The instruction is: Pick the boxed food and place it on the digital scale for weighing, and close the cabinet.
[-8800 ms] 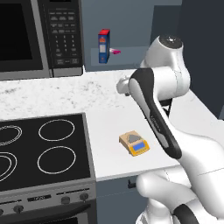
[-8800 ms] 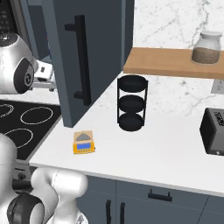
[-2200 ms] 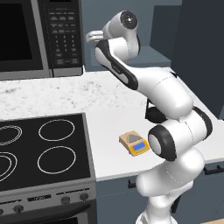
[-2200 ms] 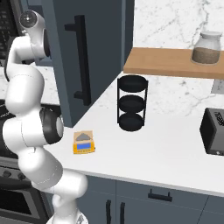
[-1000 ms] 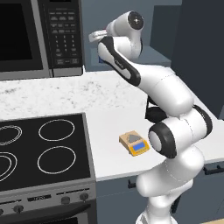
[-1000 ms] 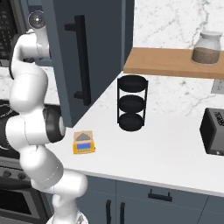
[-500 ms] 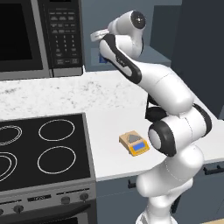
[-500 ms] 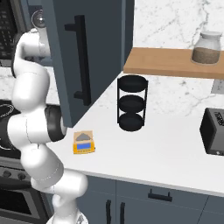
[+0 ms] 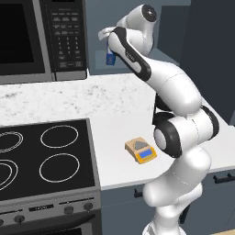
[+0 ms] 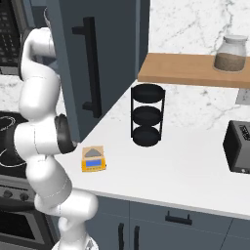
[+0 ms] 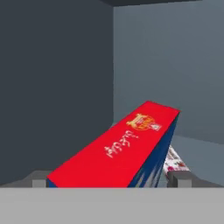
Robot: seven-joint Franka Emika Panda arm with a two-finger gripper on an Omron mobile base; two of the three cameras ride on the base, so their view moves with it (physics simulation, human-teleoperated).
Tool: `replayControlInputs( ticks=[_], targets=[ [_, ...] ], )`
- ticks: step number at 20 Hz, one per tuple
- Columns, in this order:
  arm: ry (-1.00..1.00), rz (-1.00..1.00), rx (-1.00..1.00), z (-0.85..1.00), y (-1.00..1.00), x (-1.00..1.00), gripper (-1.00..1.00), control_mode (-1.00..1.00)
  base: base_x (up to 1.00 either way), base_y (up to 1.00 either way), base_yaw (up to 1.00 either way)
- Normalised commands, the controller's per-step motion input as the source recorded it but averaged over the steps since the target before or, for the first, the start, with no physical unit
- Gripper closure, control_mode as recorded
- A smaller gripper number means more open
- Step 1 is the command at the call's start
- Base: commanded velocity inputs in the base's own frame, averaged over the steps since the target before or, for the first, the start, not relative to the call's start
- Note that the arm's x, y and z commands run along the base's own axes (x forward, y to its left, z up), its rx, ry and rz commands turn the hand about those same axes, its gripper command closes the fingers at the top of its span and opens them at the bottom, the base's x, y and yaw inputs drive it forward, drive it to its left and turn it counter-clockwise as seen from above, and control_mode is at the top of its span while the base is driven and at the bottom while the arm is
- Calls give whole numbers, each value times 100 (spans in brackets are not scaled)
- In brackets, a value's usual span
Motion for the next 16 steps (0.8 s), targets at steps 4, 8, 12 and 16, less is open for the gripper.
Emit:
replayControlInputs(
  ticks=[4, 8, 12, 16],
  targets=[
    [7, 0, 0, -29, 11, 55, -100, -100, 0, 0, 0],
    [1, 0, 0, -34, 0, 25, -100, -100, 0, 0, 0],
    [0, 0, 0, -27, -7, -13, -100, -100, 0, 0, 0],
    [0, 0, 0, -35, -21, -37, -100, -100, 0, 0, 0]
  ],
)
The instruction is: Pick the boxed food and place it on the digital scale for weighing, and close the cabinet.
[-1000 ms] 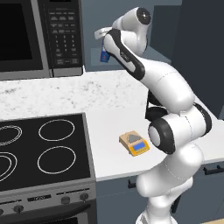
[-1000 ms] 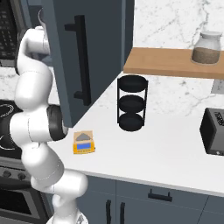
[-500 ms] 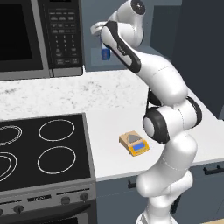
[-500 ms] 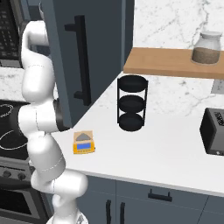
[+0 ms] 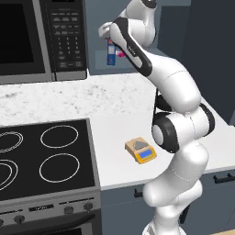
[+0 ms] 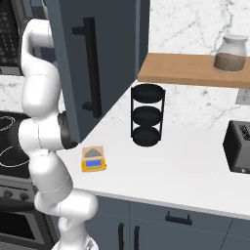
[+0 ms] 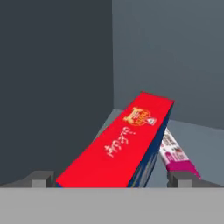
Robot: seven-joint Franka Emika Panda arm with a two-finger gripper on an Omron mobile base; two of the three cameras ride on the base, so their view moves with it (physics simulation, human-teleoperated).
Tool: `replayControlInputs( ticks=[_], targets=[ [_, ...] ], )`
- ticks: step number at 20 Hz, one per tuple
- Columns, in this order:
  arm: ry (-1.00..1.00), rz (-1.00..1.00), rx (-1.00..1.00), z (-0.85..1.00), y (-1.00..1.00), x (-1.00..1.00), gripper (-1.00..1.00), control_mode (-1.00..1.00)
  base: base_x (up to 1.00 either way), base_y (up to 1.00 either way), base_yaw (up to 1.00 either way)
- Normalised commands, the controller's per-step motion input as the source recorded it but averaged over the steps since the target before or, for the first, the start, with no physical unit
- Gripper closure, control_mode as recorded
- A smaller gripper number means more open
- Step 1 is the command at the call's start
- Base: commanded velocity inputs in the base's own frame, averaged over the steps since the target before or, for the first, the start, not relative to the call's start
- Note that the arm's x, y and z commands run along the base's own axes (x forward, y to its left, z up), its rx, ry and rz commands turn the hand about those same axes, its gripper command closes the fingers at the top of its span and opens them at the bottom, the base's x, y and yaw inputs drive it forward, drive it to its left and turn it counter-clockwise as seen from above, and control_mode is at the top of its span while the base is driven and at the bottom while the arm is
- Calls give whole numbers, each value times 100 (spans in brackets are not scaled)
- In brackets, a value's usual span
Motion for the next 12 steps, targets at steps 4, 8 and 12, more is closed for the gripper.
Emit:
replayControlInputs(
  ticks=[4, 8, 12],
  targets=[
    [-8, 0, 0, -16, -16, -17, -100, -100, 0, 0, 0],
    [-18, -1, 0, 0, 46, -15, -100, -100, 0, 0, 0],
    [-7, -3, 0, 1, 15, 0, -100, -100, 0, 0, 0]
  ],
)
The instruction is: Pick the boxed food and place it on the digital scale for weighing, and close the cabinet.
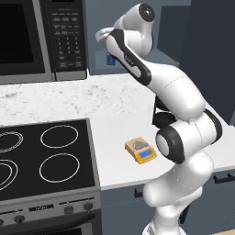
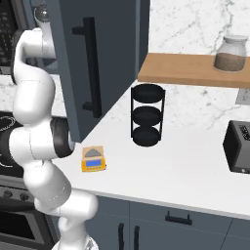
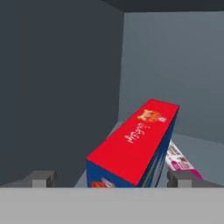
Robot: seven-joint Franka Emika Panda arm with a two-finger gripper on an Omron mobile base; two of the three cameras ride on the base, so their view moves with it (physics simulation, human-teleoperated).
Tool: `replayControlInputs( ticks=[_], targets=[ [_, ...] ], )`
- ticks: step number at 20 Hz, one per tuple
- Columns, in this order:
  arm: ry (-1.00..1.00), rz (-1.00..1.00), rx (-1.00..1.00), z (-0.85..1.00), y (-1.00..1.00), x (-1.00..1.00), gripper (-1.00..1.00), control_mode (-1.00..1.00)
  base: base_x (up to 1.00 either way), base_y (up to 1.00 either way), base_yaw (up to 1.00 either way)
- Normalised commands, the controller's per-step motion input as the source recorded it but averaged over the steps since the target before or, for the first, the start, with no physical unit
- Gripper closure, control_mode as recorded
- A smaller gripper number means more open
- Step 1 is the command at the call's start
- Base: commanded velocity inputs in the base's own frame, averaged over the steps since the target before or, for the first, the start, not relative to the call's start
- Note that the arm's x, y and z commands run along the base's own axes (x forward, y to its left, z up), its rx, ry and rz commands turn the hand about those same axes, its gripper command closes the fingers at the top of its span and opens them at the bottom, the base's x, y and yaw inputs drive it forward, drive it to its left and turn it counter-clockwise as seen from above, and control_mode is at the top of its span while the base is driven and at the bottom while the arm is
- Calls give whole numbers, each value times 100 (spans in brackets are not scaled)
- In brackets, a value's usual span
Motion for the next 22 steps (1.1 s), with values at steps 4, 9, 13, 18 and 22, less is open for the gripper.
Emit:
replayControlInputs(
  ticks=[4, 9, 13, 18, 22],
  targets=[
    [0, -5, 2, 0, -2, 0, -100, -100, 0, 0, 0],
    [0, -9, 0, 0, -3, 6, -100, -100, 0, 0, 0],
    [0, -9, 0, 0, 0, 35, -100, -100, 0, 0, 0],
    [0, -3, 0, 0, 0, 36, -100, -100, 0, 0, 0],
    [0, 0, 0, 0, -2, 23, -100, -100, 0, 0, 0]
  ],
)
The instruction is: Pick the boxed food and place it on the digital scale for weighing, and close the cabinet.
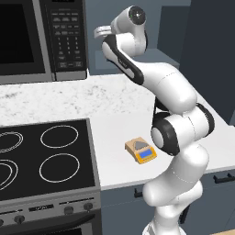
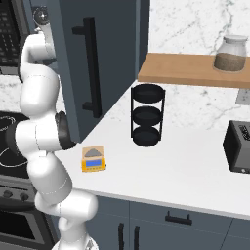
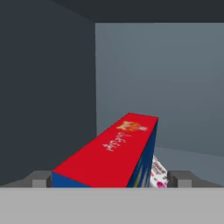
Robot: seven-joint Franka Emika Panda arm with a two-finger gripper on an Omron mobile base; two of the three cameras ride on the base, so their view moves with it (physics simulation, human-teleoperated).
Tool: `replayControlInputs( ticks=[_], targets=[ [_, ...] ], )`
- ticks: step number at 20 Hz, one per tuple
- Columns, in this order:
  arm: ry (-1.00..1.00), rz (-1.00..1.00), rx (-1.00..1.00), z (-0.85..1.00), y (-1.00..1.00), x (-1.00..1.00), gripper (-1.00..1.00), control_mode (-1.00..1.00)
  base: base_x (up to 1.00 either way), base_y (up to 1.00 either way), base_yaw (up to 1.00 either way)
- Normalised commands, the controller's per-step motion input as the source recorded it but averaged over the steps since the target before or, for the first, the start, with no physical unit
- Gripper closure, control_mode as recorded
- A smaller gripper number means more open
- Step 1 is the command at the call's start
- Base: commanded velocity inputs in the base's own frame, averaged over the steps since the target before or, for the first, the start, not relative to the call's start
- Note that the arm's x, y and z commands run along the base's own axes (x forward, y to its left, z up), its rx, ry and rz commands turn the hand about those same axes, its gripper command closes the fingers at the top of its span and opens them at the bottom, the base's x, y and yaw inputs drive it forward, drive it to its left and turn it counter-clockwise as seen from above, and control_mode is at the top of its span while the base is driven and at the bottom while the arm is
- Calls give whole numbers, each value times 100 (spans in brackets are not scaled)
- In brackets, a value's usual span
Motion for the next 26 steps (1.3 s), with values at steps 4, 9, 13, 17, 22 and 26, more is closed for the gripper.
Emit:
replayControlInputs(
  ticks=[4, 9, 13, 17, 22, 26],
  targets=[
    [0, 0, 0, -12, -16, 1, 100, -100, 0, 0, 0],
    [0, 0, 0, -37, -22, 0, 100, -100, 0, 0, 0],
    [0, 0, 0, -51, -2, -3, 100, -100, 0, 0, 0],
    [-14, 0, 3, -18, 7, -76, 100, -100, 0, 0, 0],
    [-6, -7, 8, 18, 17, -100, 100, -100, 0, 0, 0],
    [0, -16, 1, 29, 23, -100, 100, -100, 0, 0, 0]
  ],
)
